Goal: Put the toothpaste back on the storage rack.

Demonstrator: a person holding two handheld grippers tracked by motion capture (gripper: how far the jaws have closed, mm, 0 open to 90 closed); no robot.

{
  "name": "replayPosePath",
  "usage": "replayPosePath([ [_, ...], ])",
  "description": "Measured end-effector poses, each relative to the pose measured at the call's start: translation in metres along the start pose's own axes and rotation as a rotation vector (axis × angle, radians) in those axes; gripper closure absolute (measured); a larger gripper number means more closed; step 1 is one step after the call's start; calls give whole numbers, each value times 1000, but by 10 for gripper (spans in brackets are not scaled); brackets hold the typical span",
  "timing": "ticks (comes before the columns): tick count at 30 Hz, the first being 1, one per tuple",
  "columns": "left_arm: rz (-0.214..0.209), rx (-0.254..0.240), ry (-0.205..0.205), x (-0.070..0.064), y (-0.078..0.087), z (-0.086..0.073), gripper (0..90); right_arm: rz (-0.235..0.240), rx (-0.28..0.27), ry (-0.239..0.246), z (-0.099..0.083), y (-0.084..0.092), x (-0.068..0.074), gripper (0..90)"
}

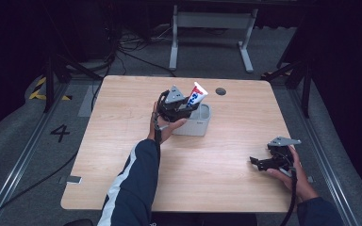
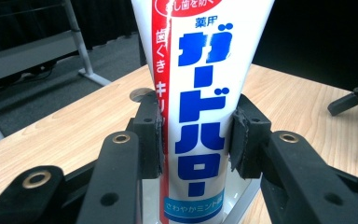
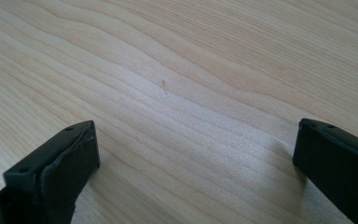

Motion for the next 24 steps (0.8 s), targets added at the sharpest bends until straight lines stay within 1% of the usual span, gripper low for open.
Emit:
replayPosePath([
  [1,2,4,4,-1,1,0,615,0,-1,1,0,0,0,3],
  [3,4,7,-2,-1,1,0,613,0,-1,1,0,0,0,3],
  [5,10,21,-12,-2,2,-1,612,0,-1,1,0,0,0,3],
  [6,17,24,-26,-1,2,0,611,0,-1,1,0,0,0,3],
  [7,17,31,-23,-2,2,-1,610,0,-1,1,0,0,0,3],
  [9,21,33,-31,-1,2,-1,609,0,-1,1,0,0,0,3],
  [10,20,38,-23,-2,1,-2,608,0,0,1,0,0,0,3],
  [13,28,52,-30,-1,0,-4,604,0,-1,1,0,0,0,3],
  [15,27,65,-22,-1,-1,-5,602,0,-1,1,0,0,0,3],
  [16,29,69,-33,0,-1,-5,600,0,-1,1,0,0,0,3],
  [18,31,78,-34,0,-1,-6,598,0,-1,1,0,0,0,4],
  [19,30,87,-25,0,-1,-7,596,0,-1,1,0,0,0,3],
  [24,33,114,-22,3,-2,-10,575,0,-1,1,0,0,0,3],
])
Point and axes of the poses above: each handheld gripper's, and its own axes: y roughly backward along the jaws, z roughly out of its top, x roughly to its left, the point moved 6 cm from there along -y, roughly forward along the jaws, and after that the axes turned 10 degrees about y, right-handed, at the moved point
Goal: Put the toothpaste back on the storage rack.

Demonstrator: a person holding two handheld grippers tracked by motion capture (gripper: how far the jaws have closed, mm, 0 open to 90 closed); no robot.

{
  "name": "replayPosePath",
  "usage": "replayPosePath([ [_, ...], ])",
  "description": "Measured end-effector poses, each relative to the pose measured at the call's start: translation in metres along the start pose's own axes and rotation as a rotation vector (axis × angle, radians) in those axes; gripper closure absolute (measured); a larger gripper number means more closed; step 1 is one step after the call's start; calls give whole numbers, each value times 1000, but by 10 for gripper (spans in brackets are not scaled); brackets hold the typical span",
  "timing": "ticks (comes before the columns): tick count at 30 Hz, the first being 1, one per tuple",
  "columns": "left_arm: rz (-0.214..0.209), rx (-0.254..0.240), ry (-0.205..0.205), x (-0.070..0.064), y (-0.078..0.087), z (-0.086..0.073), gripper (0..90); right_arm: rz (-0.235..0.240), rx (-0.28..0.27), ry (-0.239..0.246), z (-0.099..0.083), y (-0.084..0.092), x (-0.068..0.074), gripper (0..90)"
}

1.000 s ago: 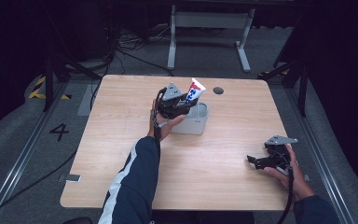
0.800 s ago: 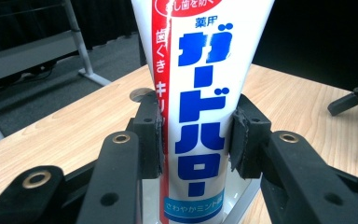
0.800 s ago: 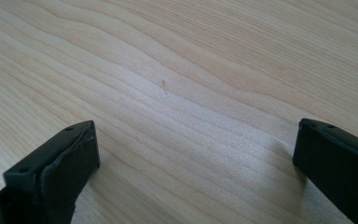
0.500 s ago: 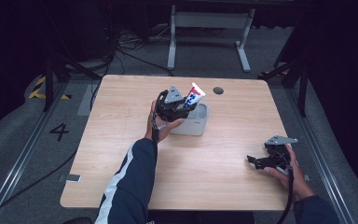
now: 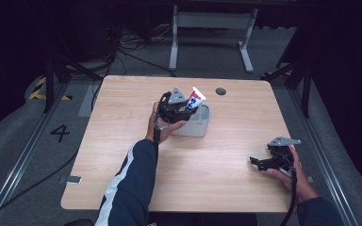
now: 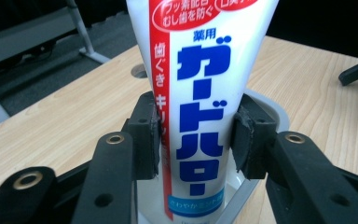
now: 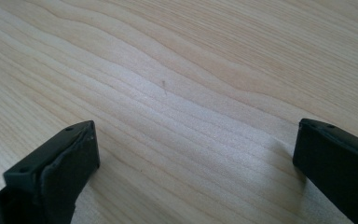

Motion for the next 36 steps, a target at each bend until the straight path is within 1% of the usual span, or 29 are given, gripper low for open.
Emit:
replayPosePath([
  [2,10,13,-8,1,-1,-1,557,0,0,0,0,0,0,3],
  [4,16,52,-10,2,-3,-5,544,0,0,0,0,0,0,3],
  [5,16,63,-9,2,-4,-7,538,0,0,0,0,0,0,3],
  [6,22,80,-26,3,-5,-8,533,0,0,0,0,0,0,4],
  [7,22,90,-14,2,-7,-10,527,0,0,0,0,0,0,3],
  [8,25,85,-18,3,-8,-11,512,0,0,0,0,0,0,3],
  [9,25,85,-18,3,-8,-11,562,0,0,0,0,0,0,3],
  [10,-16,53,-4,1,-5,-9,562,0,0,0,0,0,0,3],
  [11,-21,15,17,1,-2,-6,603,0,0,1,0,0,0,3],
  [12,-16,-5,31,1,1,-2,596,0,0,1,0,0,0,3],
  [13,-1,-6,20,3,2,1,591,1,0,1,0,0,0,3],
  [14,8,-1,20,3,3,1,574,1,0,1,0,0,0,3],
  [17,7,4,16,4,5,2,549,1,0,1,0,0,0,3],
  [19,12,-5,19,6,7,2,546,1,0,1,0,0,0,3],
  [20,10,-7,31,5,8,1,544,1,0,1,0,0,0,3],
  [22,18,0,16,7,10,0,536,1,0,1,0,0,0,3],
  [24,16,-2,25,6,12,0,530,1,0,1,0,0,0,3],
  [27,11,-18,24,5,17,1,522,1,0,1,0,0,0,3],
  [30,14,-19,-3,2,23,4,519,1,0,1,0,0,0,3],
  [32,22,-18,-13,1,27,5,515,1,0,1,0,0,0,3],
  [34,20,-20,-13,0,29,5,511,1,0,1,0,0,0,3],
  [35,20,-24,-21,0,31,5,507,1,1,0,0,0,0,3],
  [36,22,-19,-18,-1,33,5,507,2,0,-2,0,0,0,3],
])
Point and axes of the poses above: each handheld gripper's, and its own axes: y roughly backward along the jaws, z roughly out of its top, x roughly to its left, the point moved 6 cm from there along -y, roughly forward along the jaws, and after that the axes turned 10 degrees about y, right-handed, at the moved point
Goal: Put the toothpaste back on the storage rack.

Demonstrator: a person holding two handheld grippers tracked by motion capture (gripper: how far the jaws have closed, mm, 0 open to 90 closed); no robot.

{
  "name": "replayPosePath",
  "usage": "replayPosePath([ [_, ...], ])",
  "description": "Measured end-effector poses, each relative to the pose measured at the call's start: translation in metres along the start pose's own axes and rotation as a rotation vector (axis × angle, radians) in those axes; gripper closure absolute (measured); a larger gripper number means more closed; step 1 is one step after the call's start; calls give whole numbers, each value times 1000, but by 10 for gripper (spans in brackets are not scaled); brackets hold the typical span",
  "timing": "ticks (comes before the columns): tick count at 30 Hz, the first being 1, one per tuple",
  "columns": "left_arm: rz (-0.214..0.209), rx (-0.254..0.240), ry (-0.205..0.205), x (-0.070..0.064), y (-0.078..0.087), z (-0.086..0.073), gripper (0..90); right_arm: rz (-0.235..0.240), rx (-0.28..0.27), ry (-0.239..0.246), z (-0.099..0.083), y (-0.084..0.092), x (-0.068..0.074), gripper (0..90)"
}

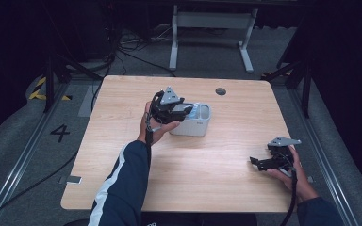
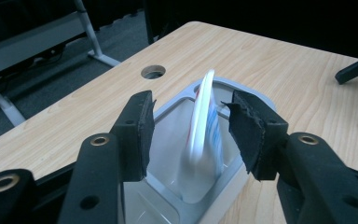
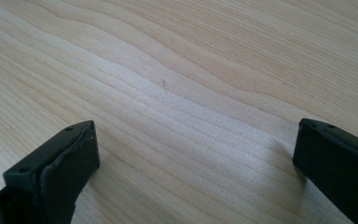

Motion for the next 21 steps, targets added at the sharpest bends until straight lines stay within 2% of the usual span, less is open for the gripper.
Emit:
replayPosePath([
  [6,-7,3,-30,-3,9,-3,481,1,1,2,0,0,0,3],
  [10,0,26,-50,-3,18,-10,462,2,1,2,0,0,0,3],
  [16,27,44,-64,0,34,-21,401,2,1,3,0,1,0,3],
  [21,68,77,-89,6,50,-35,364,3,1,4,-1,1,0,3],
])
Point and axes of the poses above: each handheld gripper's, and its own axes: y roughly backward along the jaws, z roughly out of its top, x roughly to its left, the point moved 6 cm from there along -y, roughly forward along the jaws, and after that the axes turned 10 degrees about y, right-handed, at the moved point
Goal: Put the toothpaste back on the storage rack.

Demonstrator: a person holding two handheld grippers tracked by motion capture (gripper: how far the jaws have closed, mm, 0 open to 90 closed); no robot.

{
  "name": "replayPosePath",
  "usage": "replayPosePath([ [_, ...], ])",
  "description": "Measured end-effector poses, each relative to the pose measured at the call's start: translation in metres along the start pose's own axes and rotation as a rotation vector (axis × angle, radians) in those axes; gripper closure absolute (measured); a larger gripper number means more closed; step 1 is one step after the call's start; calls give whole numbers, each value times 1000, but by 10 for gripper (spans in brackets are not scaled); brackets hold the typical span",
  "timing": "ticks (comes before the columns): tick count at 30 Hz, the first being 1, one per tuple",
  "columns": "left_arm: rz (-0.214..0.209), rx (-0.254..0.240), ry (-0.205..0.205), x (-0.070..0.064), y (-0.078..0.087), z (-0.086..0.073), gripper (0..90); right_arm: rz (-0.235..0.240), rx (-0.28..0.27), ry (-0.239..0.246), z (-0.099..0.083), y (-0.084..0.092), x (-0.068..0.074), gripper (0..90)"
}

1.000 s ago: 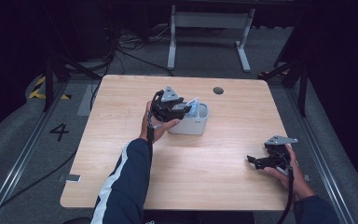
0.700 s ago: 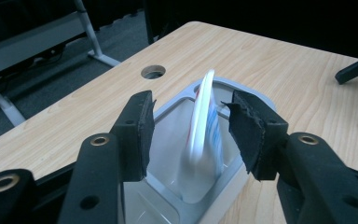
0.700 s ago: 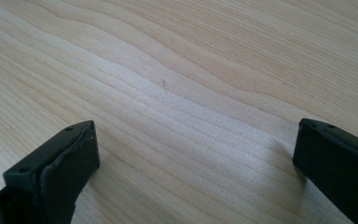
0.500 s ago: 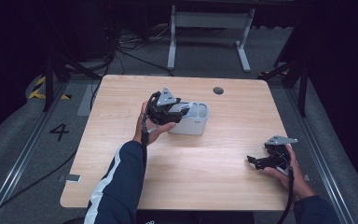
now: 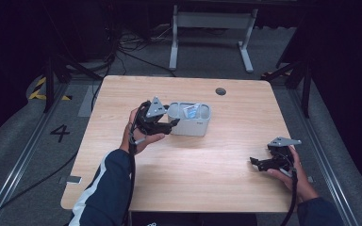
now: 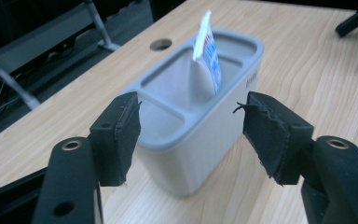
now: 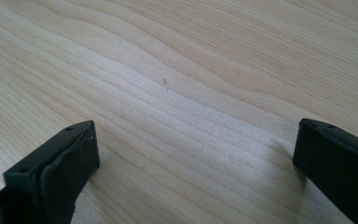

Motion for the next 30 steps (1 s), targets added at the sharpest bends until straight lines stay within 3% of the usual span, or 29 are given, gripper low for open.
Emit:
replayPosePath([
  [7,62,58,-11,9,15,-24,318,0,0,0,0,0,0,3],
  [13,120,104,-53,18,28,-42,303,0,0,0,0,0,0,3],
  [19,160,151,-66,22,39,-63,285,-1,0,-1,0,0,0,3],
  [30,177,199,-57,26,56,-99,243,-1,0,-1,0,0,0,3],
])
Point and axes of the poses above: each handheld gripper's, and its own axes: y roughly backward along the jaws, z roughly out of its top, x roughly to its left, the point moved 6 cm from there along -y, roughly forward along the jaws, and after that the axes turned 10 degrees about y, right-handed, at the moved point
